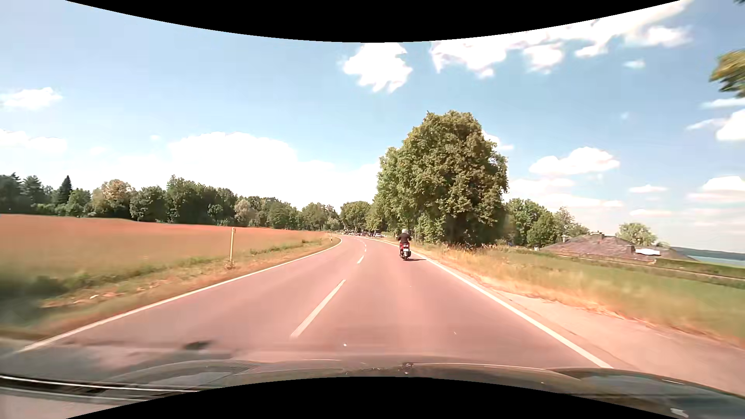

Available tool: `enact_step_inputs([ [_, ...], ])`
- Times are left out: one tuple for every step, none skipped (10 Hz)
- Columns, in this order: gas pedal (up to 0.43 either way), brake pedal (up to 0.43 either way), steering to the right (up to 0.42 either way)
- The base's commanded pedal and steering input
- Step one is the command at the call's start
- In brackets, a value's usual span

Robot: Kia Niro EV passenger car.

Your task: Follow the waypoints while adhering to traffic rules and regulations

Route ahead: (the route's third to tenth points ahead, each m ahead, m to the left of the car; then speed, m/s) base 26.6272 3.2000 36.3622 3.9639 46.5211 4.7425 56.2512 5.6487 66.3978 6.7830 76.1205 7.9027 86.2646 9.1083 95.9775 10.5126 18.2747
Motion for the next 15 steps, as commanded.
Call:
enact_step_inputs([
  [0.177, 0.006, -0.008],
  [0.177, 0.006, -0.008],
  [0.177, 0.006, -0.008],
  [0.177, 0.012, -0.008],
  [0.189, 0.006, -0.009],
  [0.189, 0.006, -0.009],
  [0.189, 0.006, -0.009],
  [0.189, 0.006, -0.009],
  [0.189, 0.006, -0.009],
  [0.189, 0.006, -0.008],
  [0.22, 0.006, -0.008],
  [0.228, 0.006, -0.008],
  [0.228, 0.006, -0.008],
  [0.24, 0.006, -0.008],
  [0.24, 0.006, -0.008],
])
